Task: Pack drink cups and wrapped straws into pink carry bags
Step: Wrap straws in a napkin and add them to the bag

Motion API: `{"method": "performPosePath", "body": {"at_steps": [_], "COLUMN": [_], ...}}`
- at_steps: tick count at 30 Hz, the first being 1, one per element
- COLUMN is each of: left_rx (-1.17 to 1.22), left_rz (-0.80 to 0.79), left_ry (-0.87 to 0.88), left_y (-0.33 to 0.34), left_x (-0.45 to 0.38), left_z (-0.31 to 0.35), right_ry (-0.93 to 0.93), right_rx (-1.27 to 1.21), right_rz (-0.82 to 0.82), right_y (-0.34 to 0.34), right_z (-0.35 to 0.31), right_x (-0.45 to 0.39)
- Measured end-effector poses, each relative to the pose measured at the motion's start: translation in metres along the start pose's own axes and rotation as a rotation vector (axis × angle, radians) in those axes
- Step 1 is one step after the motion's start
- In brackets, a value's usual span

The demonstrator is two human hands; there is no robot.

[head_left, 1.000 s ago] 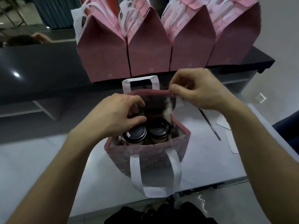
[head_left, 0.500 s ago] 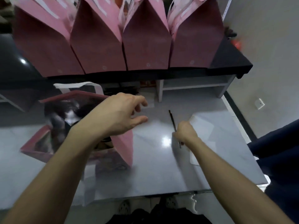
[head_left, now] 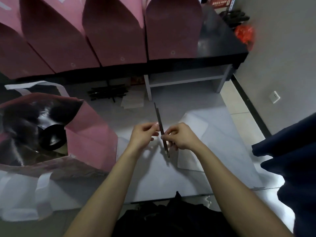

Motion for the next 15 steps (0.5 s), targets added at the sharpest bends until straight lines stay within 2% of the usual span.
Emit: {"method": "performPosePath", "body": {"at_steps": [5, 10, 11, 13, 14, 15], "left_rx": [0.059, 0.136, 0.139, 0.192, 0.233, 0.257], "left_rz": [-0.063, -0.063, -0.032, 0.042, 0.068, 0.083], "left_ry": [0.006, 0.040, 0.050, 0.047, 0.032, 0.013], "left_y": [0.023, 0.041, 0.042, 0.040, 0.039, 0.039], "left_x": [-0.012, -0.020, -0.022, -0.026, -0.029, -0.031], "left_z": [-0.010, -0.016, -0.016, -0.017, -0.018, -0.020], "right_ry": [-0.029, -0.059, -0.060, -0.045, -0.007, 0.065], "right_rx": [-0.083, 0.012, 0.018, 0.096, 0.221, 0.362], "right_rz": [0.040, 0.026, 0.084, 0.363, 0.506, 0.568], "right_y": [-0.015, -0.026, -0.033, -0.057, -0.070, -0.080], "right_z": [0.008, 0.013, 0.017, 0.032, 0.041, 0.051], "right_x": [0.003, -0.001, -0.002, -0.006, -0.008, -0.010]}}
Point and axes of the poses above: each hand's wrist, its own x-axis away from the middle knuckle, its own y-axis out of the palm, z = x × y, the point moved 3 cm from there along -x, towards the middle knuckle, and after that the axes turned 3 degrees about y, right-handed, at the moved point
